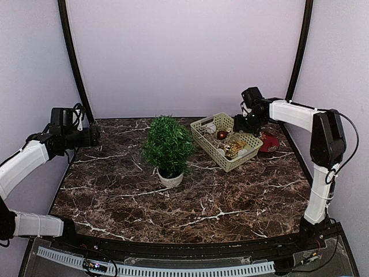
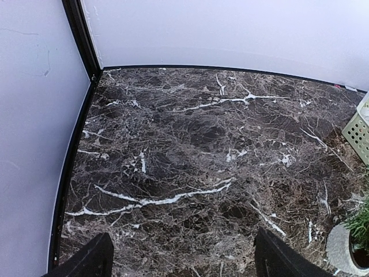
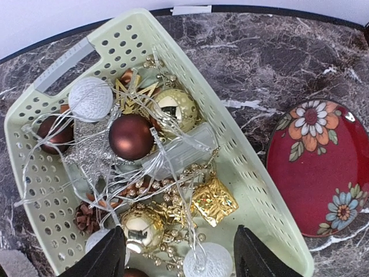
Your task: Decorate the small christmas tree
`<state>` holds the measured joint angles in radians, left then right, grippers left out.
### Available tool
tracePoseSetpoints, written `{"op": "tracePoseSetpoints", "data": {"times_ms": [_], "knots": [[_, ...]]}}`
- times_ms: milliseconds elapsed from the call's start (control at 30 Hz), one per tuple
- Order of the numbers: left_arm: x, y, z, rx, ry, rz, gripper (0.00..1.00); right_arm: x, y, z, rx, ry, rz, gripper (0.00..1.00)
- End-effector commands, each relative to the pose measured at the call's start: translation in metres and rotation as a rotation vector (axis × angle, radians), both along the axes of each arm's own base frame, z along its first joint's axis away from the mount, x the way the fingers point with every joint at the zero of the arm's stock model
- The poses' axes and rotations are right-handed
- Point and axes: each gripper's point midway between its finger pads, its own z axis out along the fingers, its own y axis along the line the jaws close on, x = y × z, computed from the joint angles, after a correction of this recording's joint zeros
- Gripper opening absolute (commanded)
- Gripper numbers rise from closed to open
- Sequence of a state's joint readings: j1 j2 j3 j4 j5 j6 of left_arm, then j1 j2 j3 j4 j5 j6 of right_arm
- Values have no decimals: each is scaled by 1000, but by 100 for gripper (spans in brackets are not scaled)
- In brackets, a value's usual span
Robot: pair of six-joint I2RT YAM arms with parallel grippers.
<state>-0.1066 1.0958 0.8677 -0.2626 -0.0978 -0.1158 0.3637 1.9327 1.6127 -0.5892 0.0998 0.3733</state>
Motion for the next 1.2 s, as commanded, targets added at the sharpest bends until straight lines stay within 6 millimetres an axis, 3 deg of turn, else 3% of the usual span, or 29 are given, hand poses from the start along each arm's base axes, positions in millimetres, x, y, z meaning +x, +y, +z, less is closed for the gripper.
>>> {"op": "tracePoseSetpoints", "data": {"times_ms": [0, 300, 600, 900, 1067, 1167], "knots": [[1, 3, 3, 11, -18, 4, 87, 19, 5, -18, 0, 3, -23, 63], [4, 1, -4, 12, 8, -4, 87, 36, 24, -50, 50, 29, -5, 58], [6, 2, -8, 19, 24, -3, 87, 57, 25, -50, 45, -23, -42, 51], [9, 1, -15, 23, 49, -3, 87, 73, 33, -69, 37, 6, -34, 31], [10, -2, -19, 11, 61, -15, 87, 73, 35, -70, 49, 5, -31, 22], [11, -4, -21, 5, 67, -22, 87, 75, 36, -68, 51, -6, -32, 10]]}}
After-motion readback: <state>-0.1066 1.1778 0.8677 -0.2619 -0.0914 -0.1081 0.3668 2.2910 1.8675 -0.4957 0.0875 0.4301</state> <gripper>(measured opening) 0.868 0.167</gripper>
